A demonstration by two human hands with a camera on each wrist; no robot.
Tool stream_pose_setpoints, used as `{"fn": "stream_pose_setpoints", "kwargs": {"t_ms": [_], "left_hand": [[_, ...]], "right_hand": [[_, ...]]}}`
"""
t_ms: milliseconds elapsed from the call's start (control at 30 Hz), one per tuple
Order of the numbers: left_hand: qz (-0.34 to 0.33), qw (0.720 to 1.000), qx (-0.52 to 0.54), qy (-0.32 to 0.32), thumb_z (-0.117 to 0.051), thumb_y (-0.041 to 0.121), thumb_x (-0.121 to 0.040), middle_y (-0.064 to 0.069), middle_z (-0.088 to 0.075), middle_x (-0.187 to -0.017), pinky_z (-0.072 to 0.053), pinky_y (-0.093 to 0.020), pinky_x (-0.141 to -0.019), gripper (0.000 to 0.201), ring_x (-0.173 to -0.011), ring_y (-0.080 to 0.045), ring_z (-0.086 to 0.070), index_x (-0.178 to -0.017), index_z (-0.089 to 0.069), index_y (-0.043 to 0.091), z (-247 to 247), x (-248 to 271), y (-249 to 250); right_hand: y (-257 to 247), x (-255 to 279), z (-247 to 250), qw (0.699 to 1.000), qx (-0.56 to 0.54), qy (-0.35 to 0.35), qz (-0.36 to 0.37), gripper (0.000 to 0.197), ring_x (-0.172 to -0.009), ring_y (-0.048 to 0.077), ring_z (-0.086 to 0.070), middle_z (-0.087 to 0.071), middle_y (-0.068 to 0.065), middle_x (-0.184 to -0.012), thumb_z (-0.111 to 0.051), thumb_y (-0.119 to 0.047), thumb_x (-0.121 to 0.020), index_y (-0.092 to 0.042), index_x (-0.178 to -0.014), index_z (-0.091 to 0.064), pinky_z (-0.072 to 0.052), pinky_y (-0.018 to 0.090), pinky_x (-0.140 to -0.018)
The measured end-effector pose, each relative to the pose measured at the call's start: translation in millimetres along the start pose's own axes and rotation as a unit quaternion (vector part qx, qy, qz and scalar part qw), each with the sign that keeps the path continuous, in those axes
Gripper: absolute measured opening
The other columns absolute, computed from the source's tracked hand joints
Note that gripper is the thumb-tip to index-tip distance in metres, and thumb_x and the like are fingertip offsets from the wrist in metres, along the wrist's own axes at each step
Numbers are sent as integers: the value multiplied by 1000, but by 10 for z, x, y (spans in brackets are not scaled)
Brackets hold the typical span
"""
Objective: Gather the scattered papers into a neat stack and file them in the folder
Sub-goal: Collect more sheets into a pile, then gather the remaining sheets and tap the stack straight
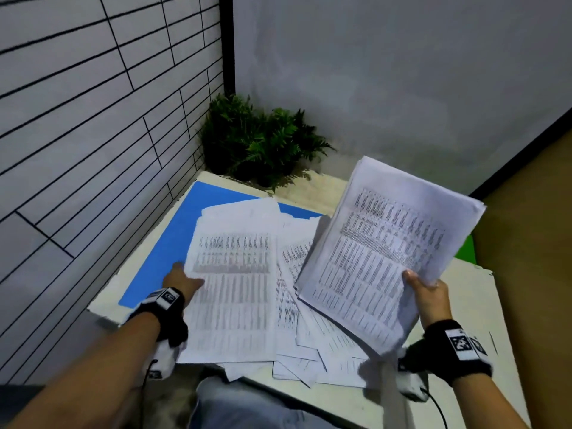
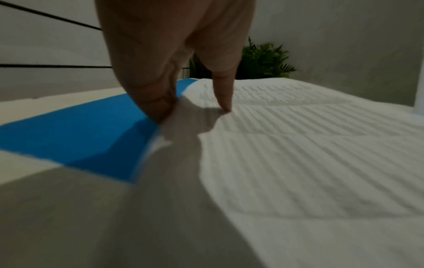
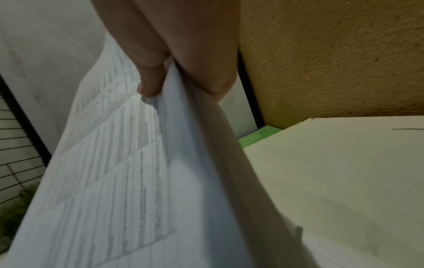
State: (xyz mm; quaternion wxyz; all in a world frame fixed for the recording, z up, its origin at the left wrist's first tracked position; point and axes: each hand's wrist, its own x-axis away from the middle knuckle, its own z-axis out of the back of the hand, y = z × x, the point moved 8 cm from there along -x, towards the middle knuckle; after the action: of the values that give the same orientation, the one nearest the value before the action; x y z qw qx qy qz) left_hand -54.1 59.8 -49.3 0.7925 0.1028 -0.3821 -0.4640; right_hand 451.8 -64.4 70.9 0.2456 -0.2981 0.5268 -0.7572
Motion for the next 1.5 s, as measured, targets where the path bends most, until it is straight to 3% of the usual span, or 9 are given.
{"fn": "stream_pose_setpoints", "kwargs": {"t_ms": [100, 200, 367, 633, 1000, 1133, 1300, 1433, 1500], "left_hand": [[-16, 997, 34, -74, -71, 17, -77, -20, -59, -122, -45, -39, -89, 47, -110, -38, -57, -117, -55, -2, -218, 18, 164], [-3, 985, 129, -111, -71, 16, -77, -16, -58, -126, -44, -40, -98, 50, -113, -36, -55, -120, -53, -3, -366, 81, 317], [9, 968, 186, -167, -78, 46, -59, -14, -45, -141, -34, -46, -109, 97, -128, -33, -44, -135, -38, 2, -576, 16, 361], [-159, 979, 109, -69, -51, 17, -89, -13, -58, -96, -40, -30, -66, 18, -89, -29, -57, -104, -56, 9, 39, 195, 1052], [-235, 962, 133, -36, -47, 21, -92, -3, -37, -58, -28, -34, -54, 20, -53, -18, -32, -88, -52, 2, 625, 563, 1501], [-285, 945, 155, 30, -47, 17, -91, -6, -54, -64, -37, -29, -56, 19, -61, -20, -49, -77, -58, 12, 1093, 885, 1806], [-340, 906, 181, 176, -46, 20, -92, -9, -41, -56, -28, -28, -49, 35, -51, -22, -37, -59, -45, 8, 1821, 1434, 2156], [-382, 856, 282, 203, -49, 15, -92, 0, -53, -54, -39, -26, -52, 30, -46, -6, -44, -63, -51, 9, 2181, 1708, 2328], [-368, 850, 316, 207, -52, 15, -90, 16, -59, -49, -42, -7, -51, 31, -42, 12, -52, -59, -56, 14, 2254, 1632, 2292]], "right_hand": [[59, -20, -15, 1000, 18, -2, -11, 11, -63, 13, -49, -63, -11, -47, -60, -3, -83, -9, -74, -57, -45, 27, -66], [67, -18, 22, 1000, 19, 3, -13, 18, -63, 15, -49, -62, -15, -42, -60, -2, -83, -11, -69, -56, -47, 18, -56], [104, 25, 116, 1000, 10, 8, -20, 9, -86, 25, -51, -57, 16, -95, -59, -2, -84, 1, -91, -54, -37, 35, -81], [168, -20, 199, 995, 98, 1, -21, 20, -85, 26, -53, -60, 21, -95, -62, -4, -83, 11, -97, -59, -39, 34, -77], [-26, -13, 38, 972, 229, -45, 22, 22, -92, 38, -59, -56, 16, -87, -59, -3, -85, 14, -99, -59, -36, 31, -71], [-125, -10, -51, 970, 234, -66, 26, 28, -86, 28, -52, -61, 22, -97, -58, -3, -86, 12, -109, -56, -36, 29, -73], [-86, -9, -77, 965, 251, -76, 29, 30, -86, 25, -52, -64, 25, -103, -58, -6, -86, 8, -112, -56, -37, 29, -74], [-288, -22, -48, 978, 195, -54, 41, 9, -80, 27, -53, -59, 16, -86, -56, -6, -86, -1, -94, -57, -39, 30, -70], [-461, -57, -35, 988, 139, -43, 45, 2, -78, 27, -52, -56, 13, -80, -57, -8, -85, -7, -84, -55, -40, 32, -72]]}}
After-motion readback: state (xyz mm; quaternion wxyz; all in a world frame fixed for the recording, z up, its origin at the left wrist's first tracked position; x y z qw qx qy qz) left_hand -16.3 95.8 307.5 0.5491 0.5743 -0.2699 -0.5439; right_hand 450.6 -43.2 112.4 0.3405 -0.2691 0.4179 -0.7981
